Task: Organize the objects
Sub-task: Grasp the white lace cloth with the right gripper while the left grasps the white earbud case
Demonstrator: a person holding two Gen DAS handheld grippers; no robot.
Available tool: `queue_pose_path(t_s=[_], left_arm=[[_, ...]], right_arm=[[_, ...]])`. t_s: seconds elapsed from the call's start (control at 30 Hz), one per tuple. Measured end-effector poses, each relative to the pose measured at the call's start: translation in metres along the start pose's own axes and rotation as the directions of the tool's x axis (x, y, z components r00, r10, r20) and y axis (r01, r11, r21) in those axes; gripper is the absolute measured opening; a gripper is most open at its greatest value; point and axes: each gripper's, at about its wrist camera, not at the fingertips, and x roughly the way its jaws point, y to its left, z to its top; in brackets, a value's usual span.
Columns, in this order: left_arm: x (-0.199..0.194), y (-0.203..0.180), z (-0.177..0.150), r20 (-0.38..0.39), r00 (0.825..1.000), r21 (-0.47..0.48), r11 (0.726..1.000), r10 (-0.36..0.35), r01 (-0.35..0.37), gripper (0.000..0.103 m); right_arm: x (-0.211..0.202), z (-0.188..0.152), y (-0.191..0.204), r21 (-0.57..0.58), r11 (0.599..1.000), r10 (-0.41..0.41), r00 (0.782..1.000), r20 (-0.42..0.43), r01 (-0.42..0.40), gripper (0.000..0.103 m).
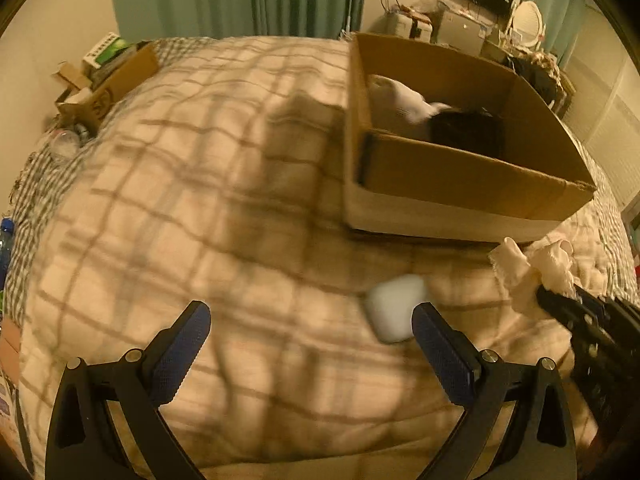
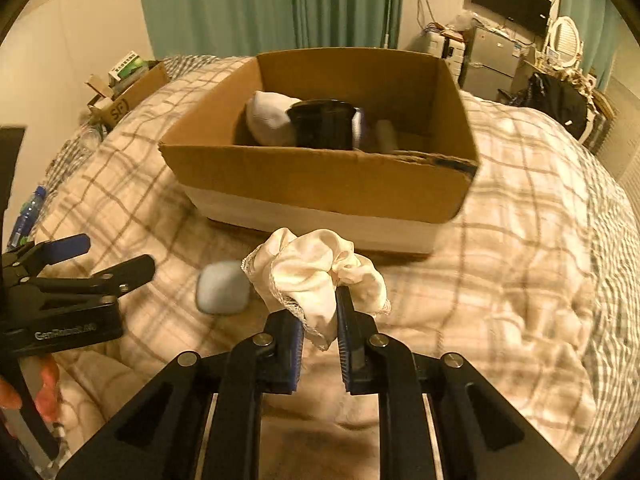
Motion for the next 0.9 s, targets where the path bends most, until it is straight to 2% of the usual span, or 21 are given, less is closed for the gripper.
queue_pose_path(t_s=[0.1,0.23,0.37,0.5,0.53,0.6,0.63,0.83,0.9], left_arm=[[0.014,-0.022,0.0,-0.017,1.0,0.028,1.0,-0.008,0.009,0.103],[0.038,-0.039,-0.005,-0.066,0.998,0.072,0.997,-0.005,0.01,0.1],[0.059,-0.044,-0.007,-0.106,0.994,0.087,0.996,-0.016,0.025,0.092],[0.073,-0.052,-0.007,-0.134,0.991,0.121,0.992,-0.022,0.039,0.078],[0.073,-0.054,-0.007,-0.128,0.991,0.131,0.99,-0.029,0.046,0.074],[0.07,-0.055,-0.008,-0.121,0.991,0.142,0.988,-0.051,0.069,0.059],[0.068,-0.056,-0.008,-0.119,0.991,0.146,0.987,-0.053,0.071,0.056],[0.051,-0.051,-0.015,-0.122,0.991,0.136,0.989,-0.048,0.064,0.056],[0.04,-0.048,-0.019,-0.122,0.991,0.129,0.99,-0.05,0.065,0.056]], right_arm=[[-0.001,-0.001,-0.005,0.011,1.0,-0.018,1.0,0.001,0.018,0.014],[0.012,-0.005,-0.014,0.055,0.998,-0.009,0.999,-0.039,0.011,0.014],[0.023,-0.008,-0.019,0.076,0.997,0.003,0.998,-0.067,0.002,0.014],[0.028,-0.01,-0.022,0.084,0.996,0.003,0.997,-0.081,0.004,0.014],[0.028,-0.01,-0.022,0.084,0.996,0.002,0.997,-0.081,0.004,0.014],[0.028,-0.01,-0.02,0.079,0.997,-0.001,0.997,-0.081,0.008,0.014],[0.028,-0.011,-0.02,0.076,0.997,-0.003,0.997,-0.081,0.009,0.014],[0.034,-0.011,-0.014,0.055,0.998,-0.004,0.996,-0.093,0.009,0.014],[0.027,-0.012,-0.01,0.043,0.999,-0.004,0.997,-0.072,0.007,0.014]])
